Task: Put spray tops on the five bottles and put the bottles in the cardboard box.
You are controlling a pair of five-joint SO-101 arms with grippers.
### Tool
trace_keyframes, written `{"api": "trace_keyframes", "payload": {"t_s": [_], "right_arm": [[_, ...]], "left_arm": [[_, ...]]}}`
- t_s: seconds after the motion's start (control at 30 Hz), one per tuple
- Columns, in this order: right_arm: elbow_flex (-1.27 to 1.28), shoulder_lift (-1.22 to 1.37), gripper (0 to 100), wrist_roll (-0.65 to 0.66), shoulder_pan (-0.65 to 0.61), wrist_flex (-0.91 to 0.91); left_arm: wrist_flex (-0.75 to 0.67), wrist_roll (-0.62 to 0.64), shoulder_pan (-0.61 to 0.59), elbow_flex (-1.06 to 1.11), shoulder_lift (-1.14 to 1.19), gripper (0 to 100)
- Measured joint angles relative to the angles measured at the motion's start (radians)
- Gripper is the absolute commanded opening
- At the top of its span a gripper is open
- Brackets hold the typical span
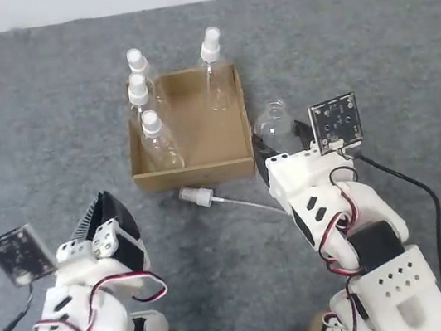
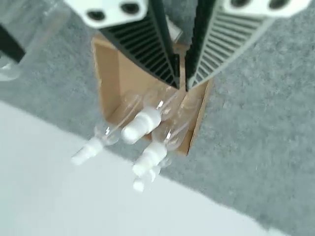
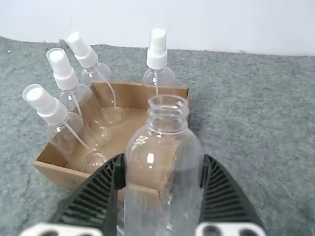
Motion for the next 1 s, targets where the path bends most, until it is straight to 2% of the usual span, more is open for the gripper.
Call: {"api": "trace_keyframes", "payload": {"t_s": [0.3,0.6,0.73,1.0], "right_arm": [[0.0,0.0,8.0,0.0,0.0,0.0],[0.0,0.0,8.0,0.002,0.0,0.0],[0.0,0.0,8.0,0.041,0.0,0.0],[0.0,0.0,8.0,0.048,0.034,0.0]], "left_arm": [[0.049,0.018,0.002,-0.161,0.356,1],[0.051,0.06,0.081,-0.164,0.505,1],[0.051,0.06,0.11,-0.164,0.586,1],[-0.035,0.144,0.112,-0.163,0.773,1]]}}
